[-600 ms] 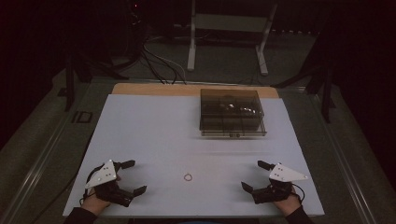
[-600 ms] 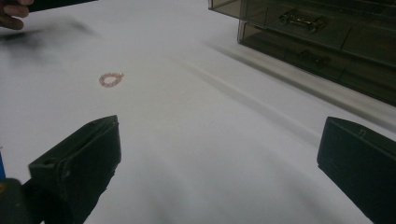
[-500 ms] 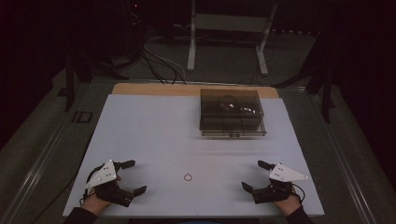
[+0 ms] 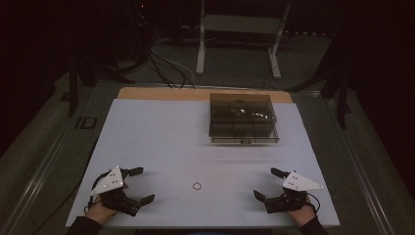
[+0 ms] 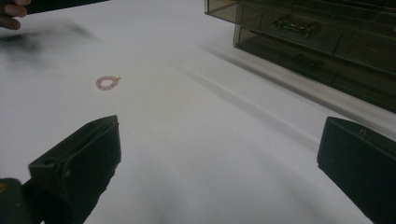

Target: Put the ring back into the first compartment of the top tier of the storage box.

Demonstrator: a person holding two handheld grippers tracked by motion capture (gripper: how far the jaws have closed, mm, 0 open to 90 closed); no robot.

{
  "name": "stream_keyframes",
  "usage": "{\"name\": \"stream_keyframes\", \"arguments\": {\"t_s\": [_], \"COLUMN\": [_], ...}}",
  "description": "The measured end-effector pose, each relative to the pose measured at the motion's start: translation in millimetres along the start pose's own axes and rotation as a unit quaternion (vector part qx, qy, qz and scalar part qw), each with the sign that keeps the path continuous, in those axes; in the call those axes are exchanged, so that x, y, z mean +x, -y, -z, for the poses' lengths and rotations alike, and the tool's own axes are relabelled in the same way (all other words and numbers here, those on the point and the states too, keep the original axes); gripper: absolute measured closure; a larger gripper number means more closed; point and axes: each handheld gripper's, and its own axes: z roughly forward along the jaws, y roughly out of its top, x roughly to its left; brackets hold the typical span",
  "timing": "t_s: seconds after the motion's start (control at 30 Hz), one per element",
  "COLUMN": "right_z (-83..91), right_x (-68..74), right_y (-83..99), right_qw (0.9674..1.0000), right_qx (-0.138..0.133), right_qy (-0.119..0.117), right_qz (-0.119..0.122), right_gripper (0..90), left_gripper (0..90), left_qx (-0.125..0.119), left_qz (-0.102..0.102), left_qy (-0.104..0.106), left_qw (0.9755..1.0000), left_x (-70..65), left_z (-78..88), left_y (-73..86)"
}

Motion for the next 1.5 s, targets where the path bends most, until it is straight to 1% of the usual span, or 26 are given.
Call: {"name": "stream_keyframes", "arguments": {"t_s": [0.07,0.1,0.13,0.2,0.33,0.47,0.63,0.7,0.87,0.9,0.93,1.07,1.1,1.27,1.3,1.43,1.5], "right_z": [-0.2,-0.2,-0.2,0.1,0.6,0.3,0.2,0.0,0.3,0.3,0.3,0.2,0.4,0.5,0.3,0.4,0.4], "right_x": [0.3,0.3,0.3,0.7,0.8,0.9,1.3,1.2,1.5,1.5,1.4,1.7,1.6,1.5,1.5,1.6,1.5], "right_y": [-0.1,-0.1,-0.1,-0.2,-0.4,-0.4,-0.5,-0.4,-0.5,-0.5,-0.5,-0.5,-0.5,-0.6,-0.6,-0.6,-0.5], "right_qw": [1.0,1.0,1.0,1.0,1.0,1.0,1.0,1.0,1.0,1.0,1.0,1.0,1.0,1.0,1.0,1.0,1.0], "right_qx": [0.0,0.0,0.0,0.0,-0.002,-0.001,-0.002,-0.001,-0.002,-0.002,-0.003,-0.002,-0.003,-0.003,-0.003,-0.003,-0.004], "right_qy": [0.0,0.0,0.0,0.001,0.002,0.002,0.001,0.001,0.001,0.001,0.0,-0.001,-0.001,-0.001,-0.002,-0.002,-0.003], "right_qz": [0.001,0.001,0.001,0.001,0.001,0.001,0.001,0.001,0.002,0.002,0.002,0.003,0.002,0.002,0.002,0.002,0.001], "right_gripper": [0.0,0.0,0.0,0.0,0.0,0.0,0.0,0.0,0.0,0.0,0.0,0.0,0.0,0.0,0.0,0.0,0.0], "left_gripper": [1.1,1.1,1.1,1.1,1.1,1.1,1.1,1.1,1.1,1.1,1.1,1.1,1.1,1.1,1.1,1.1,1.1], "left_qx": [0.002,0.002,0.007,0.007,0.011,0.018,0.019,0.022,0.022,0.022,0.019,0.024,0.026,0.027,0.03,0.03,0.033], "left_qz": [-0.001,-0.001,-0.001,0.0,-0.004,-0.012,-0.014,-0.019,-0.027,-0.027,-0.029,-0.037,-0.041,-0.042,-0.048,-0.048,-0.053], "left_qy": [0.007,0.007,0.012,0.019,0.025,0.028,0.036,0.037,0.044,0.044,0.047,0.05,0.054,0.062,0.063,0.07,0.074], "left_qw": [1.0,1.0,0.9999,0.9998,0.9996,0.9994,0.9991,0.9989,0.9984,0.9984,0.9983,0.9978,0.9974,0.9968,0.9965,0.996,0.9953], "left_x": [0.4,0.4,0.4,0.6,-0.2,-1.0,0.4,0.8,2.0,2.0,2.5,3.5,3.7,4.4,4.5,4.4,3.9], "left_z": [-1.4,-1.4,-2.7,-3.5,-5.1,-6.2,-7.0,-8.0,-9.9,-9.9,-10.9,-14.5,-16.8,-21.6,-24.6,-29.5,-35.5], "left_y": [-1.8,-1.8,-4.0,-6.4,-12.5,-18.3,-26.6,-30.6,-42.9,-42.9,-47.7,-56.5,-60.5,-67.7,-70.9,-75.2,-79.3]}}
